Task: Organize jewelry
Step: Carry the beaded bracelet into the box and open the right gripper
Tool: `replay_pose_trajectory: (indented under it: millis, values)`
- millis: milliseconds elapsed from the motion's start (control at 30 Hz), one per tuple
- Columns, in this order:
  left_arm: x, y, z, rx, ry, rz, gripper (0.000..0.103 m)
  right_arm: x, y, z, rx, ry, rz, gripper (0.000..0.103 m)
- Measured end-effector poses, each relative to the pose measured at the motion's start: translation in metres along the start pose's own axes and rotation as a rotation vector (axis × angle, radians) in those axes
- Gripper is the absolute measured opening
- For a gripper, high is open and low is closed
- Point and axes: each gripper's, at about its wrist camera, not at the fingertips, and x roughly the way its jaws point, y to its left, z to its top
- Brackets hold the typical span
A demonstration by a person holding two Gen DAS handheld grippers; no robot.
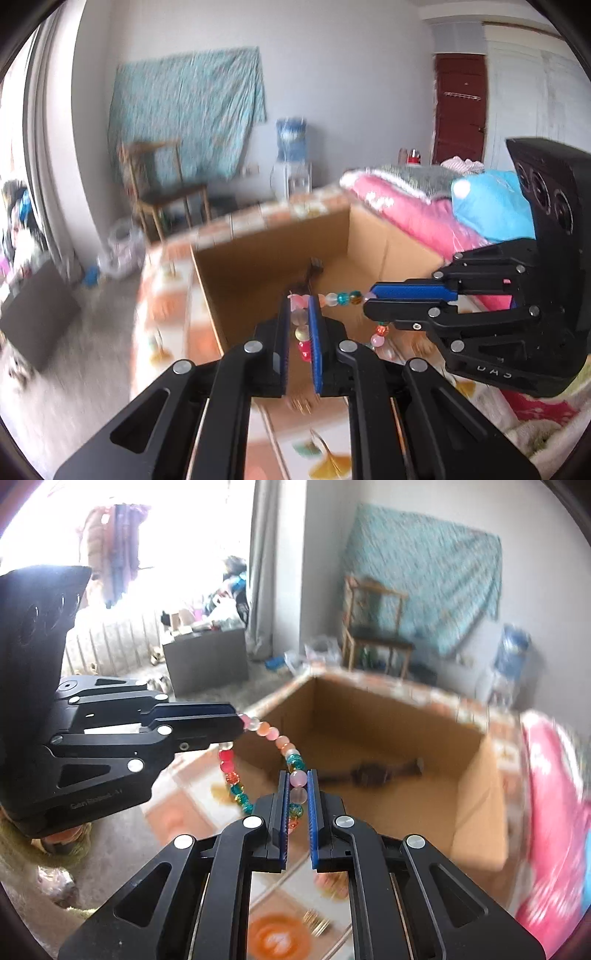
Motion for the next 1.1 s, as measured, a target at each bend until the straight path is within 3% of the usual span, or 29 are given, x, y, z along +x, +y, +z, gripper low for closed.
replay_pose_trajectory:
  millis: [67,167,400,567,733,867,933,1100]
  values:
    - [0.006,0.003,0.018,0.034,-0.022,0.01,0.009,0.009,-0.016,0.021,-0.011,-0.006,0.035,0.007]
    - [0.037,0.011,0.039,0.095,0.007,0.034,0.009,0.042,-0.045,0.044,-0.015,0.042,0.064,0.007]
    - [0.135,0.043,0.045,0.144,0.26,0.043,0.009,0.155,-0.1,0.08,0.062,0.327,0.198,0.007]
    - [0.185,0.058,0.036,0.135,0.438,0.041,0.009,0.208,-0.106,0.077,0.069,0.446,0.23,0.007]
    - [0.205,0.061,0.03,0.132,0.526,0.049,0.01,0.241,-0.102,0.072,0.034,0.523,0.213,0.008]
    - [0.21,0.066,0.027,0.11,0.549,0.041,0.012,0.253,-0.111,0.068,0.033,0.55,0.179,0.014]
    - [0.21,0.067,0.029,0.108,0.542,0.05,0.013,0.247,-0.114,0.068,0.036,0.543,0.166,0.022]
    - [0.186,0.072,0.044,0.078,0.462,0.069,0.014,0.221,-0.128,0.079,0.047,0.477,0.142,0.029]
